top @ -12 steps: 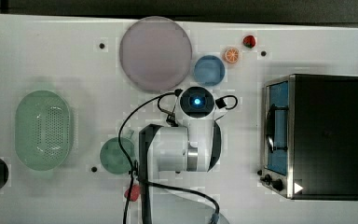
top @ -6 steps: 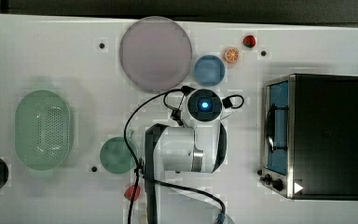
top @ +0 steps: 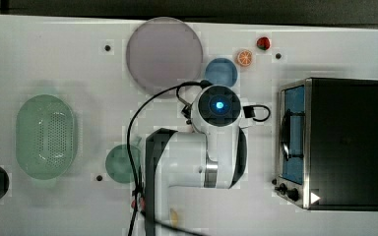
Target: Pick ketchup from plate and place it on table.
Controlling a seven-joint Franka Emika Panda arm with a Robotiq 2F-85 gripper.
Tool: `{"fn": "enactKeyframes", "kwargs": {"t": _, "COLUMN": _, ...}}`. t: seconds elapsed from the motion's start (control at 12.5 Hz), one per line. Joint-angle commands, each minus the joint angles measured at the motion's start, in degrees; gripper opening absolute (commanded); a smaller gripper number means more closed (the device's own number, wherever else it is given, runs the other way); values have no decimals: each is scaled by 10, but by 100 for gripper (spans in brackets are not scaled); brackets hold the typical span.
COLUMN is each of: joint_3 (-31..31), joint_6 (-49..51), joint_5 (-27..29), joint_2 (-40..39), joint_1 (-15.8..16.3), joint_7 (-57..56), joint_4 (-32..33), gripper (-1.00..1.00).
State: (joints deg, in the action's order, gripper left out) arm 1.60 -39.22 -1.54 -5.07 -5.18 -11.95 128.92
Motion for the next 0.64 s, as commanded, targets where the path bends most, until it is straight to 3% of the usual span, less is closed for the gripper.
{"fn": "enactKeyframes", "kwargs": {"t": 0.08, "joint_3": 0, "joint_6": 127, "joint_5": 4, "joint_2": 71, "joint_1": -7, "joint_7": 122, "joint_4": -84, "gripper": 100}}
{"fn": "enactKeyframes", "kwargs": {"t": 0.4, "joint_3": 1, "joint_6": 250, "joint_5": 4, "joint_2": 90, "joint_1": -7, "joint_7": 128, "joint_4": -200, "gripper": 100}}
{"fn": "enactKeyframes", "kwargs": {"t": 0.64, "joint_3": 5, "joint_6": 294, "joint_5": 5, "joint_2": 86, "joint_1": -5, "joint_7": 128, "joint_4": -250, "gripper": 100}}
